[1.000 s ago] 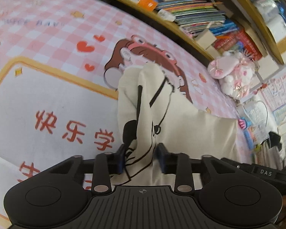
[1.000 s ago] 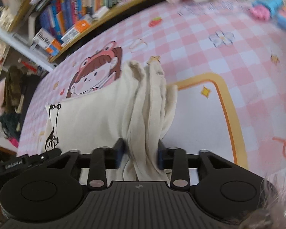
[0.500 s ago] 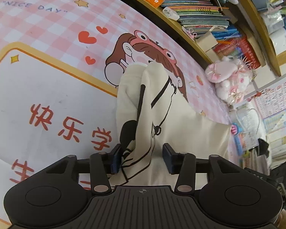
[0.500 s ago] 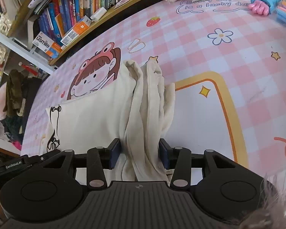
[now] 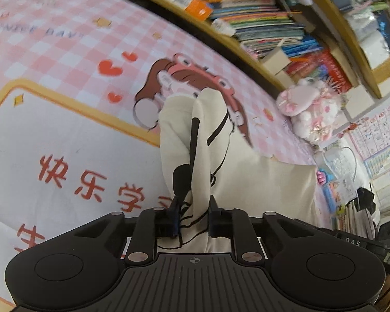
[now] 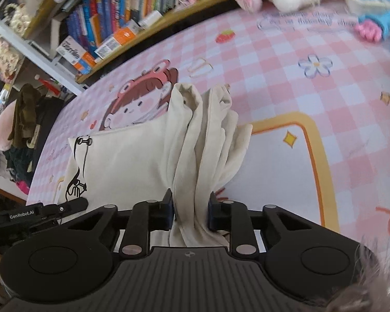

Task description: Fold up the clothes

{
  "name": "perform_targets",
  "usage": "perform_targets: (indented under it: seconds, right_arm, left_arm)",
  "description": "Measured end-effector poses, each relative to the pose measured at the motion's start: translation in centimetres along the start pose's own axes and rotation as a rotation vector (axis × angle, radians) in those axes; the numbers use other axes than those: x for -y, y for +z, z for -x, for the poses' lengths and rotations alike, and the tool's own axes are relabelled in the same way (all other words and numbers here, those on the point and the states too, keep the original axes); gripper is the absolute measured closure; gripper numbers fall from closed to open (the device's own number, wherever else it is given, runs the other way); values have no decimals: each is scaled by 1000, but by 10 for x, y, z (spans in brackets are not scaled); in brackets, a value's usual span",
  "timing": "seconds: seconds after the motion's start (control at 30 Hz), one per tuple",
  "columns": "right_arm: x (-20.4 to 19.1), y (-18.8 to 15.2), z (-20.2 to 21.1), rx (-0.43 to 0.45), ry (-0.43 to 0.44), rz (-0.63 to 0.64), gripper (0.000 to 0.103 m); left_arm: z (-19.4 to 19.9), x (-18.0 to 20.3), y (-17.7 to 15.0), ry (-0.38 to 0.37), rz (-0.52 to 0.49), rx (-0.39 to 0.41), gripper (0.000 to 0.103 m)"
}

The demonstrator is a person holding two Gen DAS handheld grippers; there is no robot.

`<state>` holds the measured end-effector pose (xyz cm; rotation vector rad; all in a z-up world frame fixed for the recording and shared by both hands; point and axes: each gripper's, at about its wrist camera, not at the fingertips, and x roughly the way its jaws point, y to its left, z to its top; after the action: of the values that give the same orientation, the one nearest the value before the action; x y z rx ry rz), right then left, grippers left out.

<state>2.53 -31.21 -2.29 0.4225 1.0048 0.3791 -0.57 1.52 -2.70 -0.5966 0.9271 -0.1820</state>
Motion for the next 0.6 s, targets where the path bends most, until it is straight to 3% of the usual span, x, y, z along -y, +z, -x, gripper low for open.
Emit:
perform_targets:
  seconds: [0.6]
  right_arm:
    - [-7, 2, 22, 88, -3, 95, 83]
  left_arm:
    - [5, 29, -3, -18, -60, 41, 87]
